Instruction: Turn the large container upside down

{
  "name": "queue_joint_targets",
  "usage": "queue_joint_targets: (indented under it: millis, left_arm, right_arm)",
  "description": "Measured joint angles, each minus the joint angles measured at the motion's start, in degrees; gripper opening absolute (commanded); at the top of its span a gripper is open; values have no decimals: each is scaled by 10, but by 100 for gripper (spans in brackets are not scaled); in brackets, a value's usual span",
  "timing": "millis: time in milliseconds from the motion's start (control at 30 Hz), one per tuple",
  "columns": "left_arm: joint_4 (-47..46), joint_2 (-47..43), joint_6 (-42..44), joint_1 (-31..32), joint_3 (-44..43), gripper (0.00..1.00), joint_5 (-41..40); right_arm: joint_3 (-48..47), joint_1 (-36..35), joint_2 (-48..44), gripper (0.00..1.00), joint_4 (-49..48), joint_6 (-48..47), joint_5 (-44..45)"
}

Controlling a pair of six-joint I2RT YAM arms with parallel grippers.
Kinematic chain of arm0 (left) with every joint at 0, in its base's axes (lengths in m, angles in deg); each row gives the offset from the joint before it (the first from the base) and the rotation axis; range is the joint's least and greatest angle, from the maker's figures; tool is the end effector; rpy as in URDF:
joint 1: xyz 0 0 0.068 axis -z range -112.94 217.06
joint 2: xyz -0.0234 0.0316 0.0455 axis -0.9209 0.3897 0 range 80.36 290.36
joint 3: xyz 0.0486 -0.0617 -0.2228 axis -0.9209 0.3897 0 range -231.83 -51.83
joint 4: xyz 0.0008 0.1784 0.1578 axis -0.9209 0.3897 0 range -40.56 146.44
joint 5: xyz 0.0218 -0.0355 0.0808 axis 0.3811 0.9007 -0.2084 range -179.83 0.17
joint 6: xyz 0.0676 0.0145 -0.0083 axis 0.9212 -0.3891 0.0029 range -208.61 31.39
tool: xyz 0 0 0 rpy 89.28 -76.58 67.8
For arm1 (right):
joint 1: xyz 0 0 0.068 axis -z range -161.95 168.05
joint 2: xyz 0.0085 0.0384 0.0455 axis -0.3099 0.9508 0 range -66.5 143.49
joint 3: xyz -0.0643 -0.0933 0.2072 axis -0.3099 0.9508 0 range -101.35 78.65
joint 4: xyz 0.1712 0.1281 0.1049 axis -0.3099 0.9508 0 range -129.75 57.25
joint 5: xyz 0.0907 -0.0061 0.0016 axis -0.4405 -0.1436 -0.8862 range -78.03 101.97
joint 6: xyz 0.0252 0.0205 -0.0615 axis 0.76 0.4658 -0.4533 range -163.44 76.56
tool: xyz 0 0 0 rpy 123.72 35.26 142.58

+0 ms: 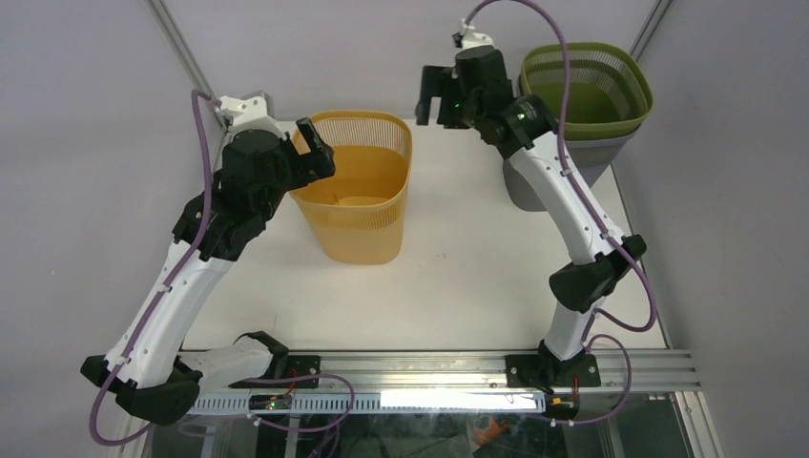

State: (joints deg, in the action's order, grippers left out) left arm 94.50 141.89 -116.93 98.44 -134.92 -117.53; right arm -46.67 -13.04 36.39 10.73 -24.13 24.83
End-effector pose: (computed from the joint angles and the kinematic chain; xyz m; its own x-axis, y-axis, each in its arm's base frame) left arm 0.1918 -0.0862 0.3993 -0.3457 -0.2811 -0.8952 -0.0761 0.9593 -0.2718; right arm 0.3191 0.1776 0.4124 -0.4910 0.0805 -0.8674 -0.1832 0.9639 0.1931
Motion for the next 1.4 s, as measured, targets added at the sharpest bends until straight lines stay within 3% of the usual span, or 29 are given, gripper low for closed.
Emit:
queue_joint_targets:
  millis: [100,200,367,633,767,1167,1400]
  left_arm:
    - [5,33,28,0,-45,99,42]
    - [20,82,54,11,-122,99,72]
    - [35,157,68,68,-207,99,104]
    - [55,281,59,133,-214,92,104]
    - [68,324,50,167,-214,75,84]
    - [82,353,56,180,-245,0,33]
    - [110,374,82,169,-306,0,38]
  right_arm:
    - [4,-56,-8,92,11,-2,-20]
    - [42,-58,-33,94,21,0,-15]
    - [111,-16,-93,95,41,10,17]
    - [214,71,-252,97,23,37,61]
    - [227,87,-290,97,12,46,62]
    - [267,89,-259,98,3,68,26]
    - [267,89,-260,97,0,68,20]
